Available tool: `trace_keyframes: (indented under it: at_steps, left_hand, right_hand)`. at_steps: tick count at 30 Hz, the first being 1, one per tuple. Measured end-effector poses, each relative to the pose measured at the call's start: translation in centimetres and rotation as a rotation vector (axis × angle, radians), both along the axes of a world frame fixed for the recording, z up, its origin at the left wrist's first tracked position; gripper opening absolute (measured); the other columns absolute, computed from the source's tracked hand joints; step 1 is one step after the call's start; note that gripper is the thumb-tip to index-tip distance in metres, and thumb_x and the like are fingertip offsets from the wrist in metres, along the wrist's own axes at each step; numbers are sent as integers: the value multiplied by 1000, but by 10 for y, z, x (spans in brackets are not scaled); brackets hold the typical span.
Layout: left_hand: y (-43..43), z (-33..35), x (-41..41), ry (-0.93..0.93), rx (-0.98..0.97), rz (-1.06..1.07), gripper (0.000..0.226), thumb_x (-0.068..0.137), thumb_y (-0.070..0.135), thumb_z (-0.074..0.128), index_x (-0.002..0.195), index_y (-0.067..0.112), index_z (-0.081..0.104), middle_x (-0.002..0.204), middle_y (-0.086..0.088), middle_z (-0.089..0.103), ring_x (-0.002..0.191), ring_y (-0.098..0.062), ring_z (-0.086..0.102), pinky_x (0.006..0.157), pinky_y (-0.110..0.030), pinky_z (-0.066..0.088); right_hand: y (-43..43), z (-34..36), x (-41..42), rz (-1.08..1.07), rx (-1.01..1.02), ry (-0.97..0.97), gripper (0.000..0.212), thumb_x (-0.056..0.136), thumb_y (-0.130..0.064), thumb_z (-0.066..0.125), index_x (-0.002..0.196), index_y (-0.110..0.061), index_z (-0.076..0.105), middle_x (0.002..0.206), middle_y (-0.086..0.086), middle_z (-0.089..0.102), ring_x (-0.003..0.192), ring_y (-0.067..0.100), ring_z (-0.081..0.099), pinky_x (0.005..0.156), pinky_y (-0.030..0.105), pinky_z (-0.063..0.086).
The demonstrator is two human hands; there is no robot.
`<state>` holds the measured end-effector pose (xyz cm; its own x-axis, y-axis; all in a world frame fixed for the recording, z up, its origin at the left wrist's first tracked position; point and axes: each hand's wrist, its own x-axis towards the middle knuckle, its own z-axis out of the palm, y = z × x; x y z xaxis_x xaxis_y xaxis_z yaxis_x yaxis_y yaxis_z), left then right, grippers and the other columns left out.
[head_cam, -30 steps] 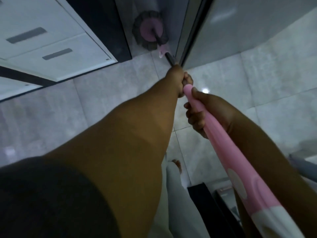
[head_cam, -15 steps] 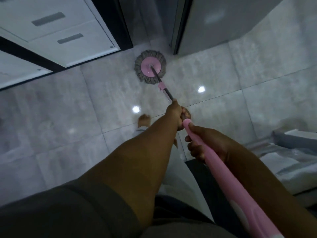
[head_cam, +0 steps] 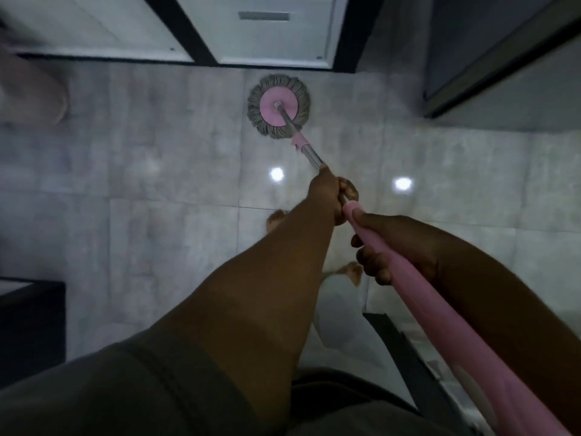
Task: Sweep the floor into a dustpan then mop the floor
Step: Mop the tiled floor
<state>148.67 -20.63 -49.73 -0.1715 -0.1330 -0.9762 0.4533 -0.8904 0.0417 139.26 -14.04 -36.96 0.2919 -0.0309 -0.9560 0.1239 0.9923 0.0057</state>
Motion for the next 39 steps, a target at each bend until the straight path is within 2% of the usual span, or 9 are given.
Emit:
trace_keyframes:
  at_steps: [3, 8, 10, 12, 15, 21, 28, 33, 39]
  left_hand:
    - [-39, -5, 59, -1, -4, 134, 53, 103, 49, 39, 63, 14, 37, 45, 3, 33, 29, -9, 32, 35, -9, 29]
    - [-101, -17, 145, 6, -14, 360, 52, 103, 48, 41, 63, 15, 36, 41, 3, 33, 26, -9, 31, 32, -8, 27]
    - [-123, -23, 172, -18, -25, 442, 47, 104, 45, 42, 68, 14, 38, 50, 3, 35, 26, -8, 33, 32, -8, 28]
    - [-140, -27, 192, -47, -39, 477, 42, 104, 42, 42, 73, 13, 40, 59, 3, 37, 27, -8, 35, 31, -9, 29]
    - [-151, -30, 207, -63, -50, 471, 42, 105, 38, 39, 71, 14, 39, 56, 2, 38, 25, -8, 35, 32, -8, 29]
    - [-118, -24, 173, -35, -15, 498, 44, 104, 44, 40, 71, 16, 38, 61, 5, 34, 26, -7, 32, 31, -8, 26]
    - [-15, 0, 78, -33, 24, 516, 49, 104, 47, 39, 65, 16, 38, 48, 4, 35, 28, -8, 31, 33, -10, 25]
    - [50, 12, 27, -8, 81, 551, 48, 103, 49, 40, 69, 15, 40, 52, 3, 35, 31, -9, 32, 32, -12, 26]
    - [39, 6, 25, 9, 95, 604, 52, 102, 54, 39, 67, 15, 39, 53, 3, 34, 32, -9, 32, 32, -13, 28]
  right_hand:
    - [-50, -10, 50, 104, 2, -26, 45, 92, -50, 57, 92, -6, 50, 54, 2, 47, 34, 10, 42, 34, 20, 40]
    - [-127, -26, 126, 282, -47, -28, 44, 92, -50, 58, 90, -7, 50, 51, 1, 47, 32, 8, 41, 33, 18, 39]
    - [-151, -33, 153, 315, -83, -32, 42, 93, -48, 57, 90, -7, 50, 51, 0, 45, 31, 6, 41, 31, 17, 37]
    - [-169, -38, 174, 333, -127, -53, 38, 95, -46, 55, 92, -9, 49, 53, 0, 42, 31, 6, 40, 31, 16, 36]
    - [-180, -44, 187, 351, -151, -75, 34, 97, -44, 53, 93, -10, 48, 55, -1, 39, 32, 5, 38, 32, 14, 36]
    - [-151, -41, 152, 411, -151, -66, 35, 96, -46, 54, 92, -11, 50, 61, 1, 37, 33, 6, 37, 31, 15, 36]
    - [-66, -19, 54, 505, -55, -20, 47, 90, -52, 59, 93, -6, 51, 54, 1, 48, 34, 7, 41, 33, 18, 38]
    - [-10, -1, 0, 576, -7, 12, 49, 88, -52, 61, 98, -5, 53, 55, 3, 52, 36, 11, 43, 36, 21, 39]
    - [-29, 0, -1, 597, 13, 15, 51, 78, -51, 65, 98, -6, 52, 57, 4, 48, 35, 11, 41, 34, 22, 38]
